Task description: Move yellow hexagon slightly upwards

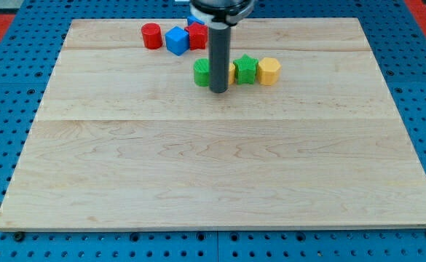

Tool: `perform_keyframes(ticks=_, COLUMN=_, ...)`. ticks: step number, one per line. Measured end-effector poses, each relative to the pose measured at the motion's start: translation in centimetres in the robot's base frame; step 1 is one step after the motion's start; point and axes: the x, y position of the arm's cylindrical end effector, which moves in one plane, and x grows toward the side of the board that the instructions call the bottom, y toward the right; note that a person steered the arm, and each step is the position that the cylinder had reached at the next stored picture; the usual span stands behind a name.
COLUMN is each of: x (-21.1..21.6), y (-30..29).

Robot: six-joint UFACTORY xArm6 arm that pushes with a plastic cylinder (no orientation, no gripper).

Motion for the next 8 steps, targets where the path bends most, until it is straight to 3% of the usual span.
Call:
perform_keyframes(ticks=1, x=-0.7, y=-4.8)
perform_keyframes(ticks=2, x=-3.9, y=-4.3)
perform_keyframes(ticks=4, x=-4.5, y=10.4)
perform_keyframes(ticks=6, x=-2.7, y=13.3)
perform_keyframes(ticks=7, x=-3.4, y=17.9)
perform_keyframes(ticks=8, x=-6.3, y=18.2)
